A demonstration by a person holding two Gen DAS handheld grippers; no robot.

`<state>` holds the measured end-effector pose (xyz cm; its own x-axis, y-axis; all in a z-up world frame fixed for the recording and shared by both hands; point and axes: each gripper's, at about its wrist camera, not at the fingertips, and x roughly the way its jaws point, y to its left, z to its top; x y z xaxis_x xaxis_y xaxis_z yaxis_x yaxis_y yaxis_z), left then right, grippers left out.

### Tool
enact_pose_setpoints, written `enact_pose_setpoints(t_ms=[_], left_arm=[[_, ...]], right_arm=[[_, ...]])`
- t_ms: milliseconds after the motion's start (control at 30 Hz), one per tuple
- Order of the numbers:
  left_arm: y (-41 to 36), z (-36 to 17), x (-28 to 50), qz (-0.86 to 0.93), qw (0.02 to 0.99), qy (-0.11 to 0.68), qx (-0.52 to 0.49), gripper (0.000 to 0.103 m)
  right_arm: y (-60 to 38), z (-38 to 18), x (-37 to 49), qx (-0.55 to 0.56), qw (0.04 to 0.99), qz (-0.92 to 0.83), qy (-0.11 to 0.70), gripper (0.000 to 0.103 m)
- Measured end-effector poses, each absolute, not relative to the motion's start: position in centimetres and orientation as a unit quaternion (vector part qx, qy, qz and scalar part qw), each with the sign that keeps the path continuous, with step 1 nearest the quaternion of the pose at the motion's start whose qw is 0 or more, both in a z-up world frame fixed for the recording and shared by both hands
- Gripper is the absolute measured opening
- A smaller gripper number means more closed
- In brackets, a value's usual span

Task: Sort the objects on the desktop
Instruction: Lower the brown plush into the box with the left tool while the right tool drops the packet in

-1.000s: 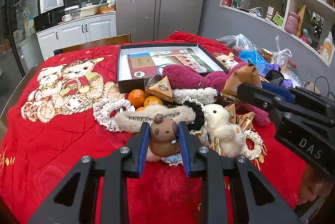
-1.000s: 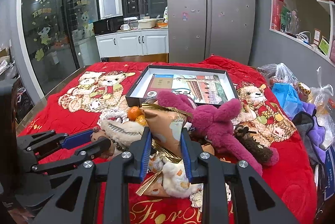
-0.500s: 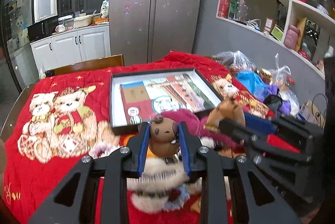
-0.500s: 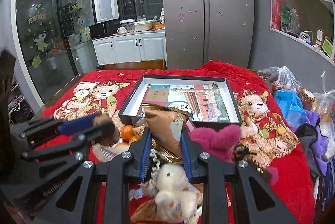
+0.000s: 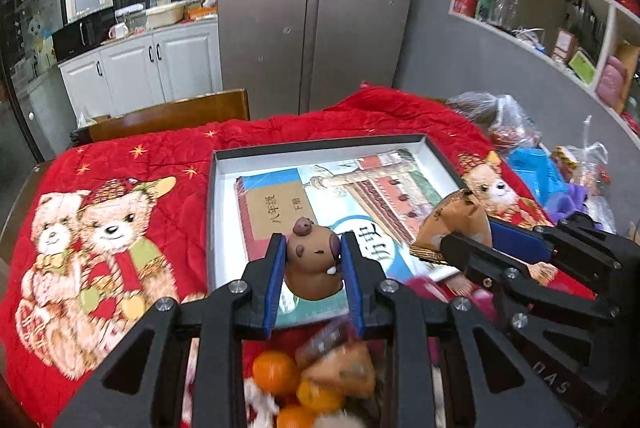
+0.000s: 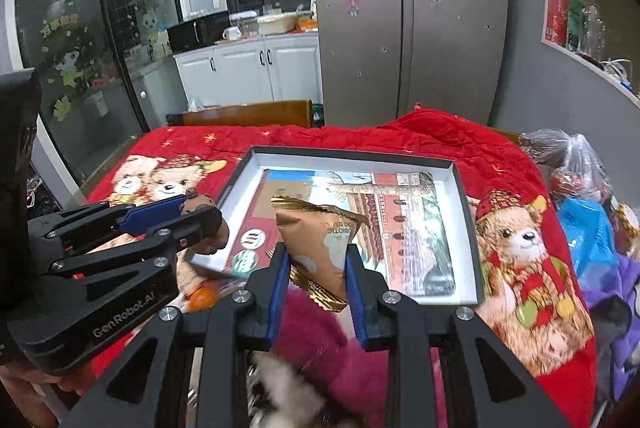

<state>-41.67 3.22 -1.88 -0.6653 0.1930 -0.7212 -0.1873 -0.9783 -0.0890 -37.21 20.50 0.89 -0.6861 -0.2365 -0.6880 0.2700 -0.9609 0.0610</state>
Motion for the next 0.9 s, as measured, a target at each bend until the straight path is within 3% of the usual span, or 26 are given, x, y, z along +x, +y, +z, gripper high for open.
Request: enact_pose_setpoints(t_ms=[367,900], left_arm=[[3.2,-6.4,-47.8,0.905,0.099,-0.013,-0.414,0.028],[3.5,-8.0,-48.8,0.898,0.095,0.01,-0.43,0.028]], right_arm=[[19.7,-3.0,-45.0,0.405,0.12,-0.905,0.053,0.028],[18.9,-5.0,-46.3,0.415,0.121,-0.899,0.073,0.028]])
